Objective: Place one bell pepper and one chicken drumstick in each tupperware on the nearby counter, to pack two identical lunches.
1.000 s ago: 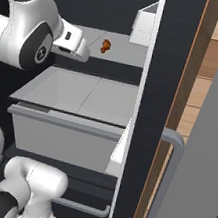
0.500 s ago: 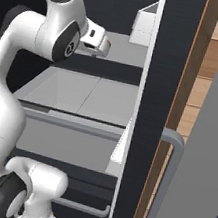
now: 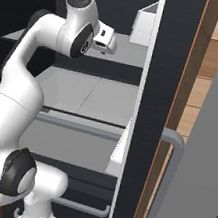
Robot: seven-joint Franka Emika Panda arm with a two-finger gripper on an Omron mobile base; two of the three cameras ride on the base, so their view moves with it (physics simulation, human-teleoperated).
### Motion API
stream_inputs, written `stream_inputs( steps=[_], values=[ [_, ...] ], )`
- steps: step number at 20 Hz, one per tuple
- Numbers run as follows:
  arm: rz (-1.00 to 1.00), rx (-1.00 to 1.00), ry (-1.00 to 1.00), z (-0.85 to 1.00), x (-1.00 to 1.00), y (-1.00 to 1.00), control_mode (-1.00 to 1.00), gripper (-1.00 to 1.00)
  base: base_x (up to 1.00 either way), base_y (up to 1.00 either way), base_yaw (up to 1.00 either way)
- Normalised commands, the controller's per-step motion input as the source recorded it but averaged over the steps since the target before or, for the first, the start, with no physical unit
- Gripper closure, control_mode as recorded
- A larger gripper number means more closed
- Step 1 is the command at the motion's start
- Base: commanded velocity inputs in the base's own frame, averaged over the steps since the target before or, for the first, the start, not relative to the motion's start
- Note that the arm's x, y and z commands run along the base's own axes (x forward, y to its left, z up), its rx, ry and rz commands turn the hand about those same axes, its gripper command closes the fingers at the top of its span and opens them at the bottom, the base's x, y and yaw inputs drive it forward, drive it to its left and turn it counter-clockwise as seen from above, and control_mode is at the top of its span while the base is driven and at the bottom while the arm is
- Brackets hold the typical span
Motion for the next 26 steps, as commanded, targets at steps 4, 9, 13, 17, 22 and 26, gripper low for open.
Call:
stream_inputs(
  steps=[4,9,13,17,22,26],
  values=[
    [0.0,0.0,0.02,-0.05,0.7,0.0,-1.0,-1.0,0.0,0.0,0.0],
    [0.0,0.0,0.03,-0.07,0.71,0.0,-1.0,-1.0,0.0,0.0,0.0],
    [0.0,0.0,0.04,-0.1,0.67,0.0,-1.0,-1.0,0.0,0.0,0.0],
    [0.02,0.0,0.05,-0.12,0.7,0.0,-1.0,-1.0,0.0,0.0,0.0],
    [0.02,0.0,0.05,-0.13,0.71,0.0,-1.0,-1.0,0.0,0.0,0.0],
    [0.03,0.0,0.05,-0.11,0.68,0.0,-1.0,-1.0,0.0,0.0,0.0]
  ],
)
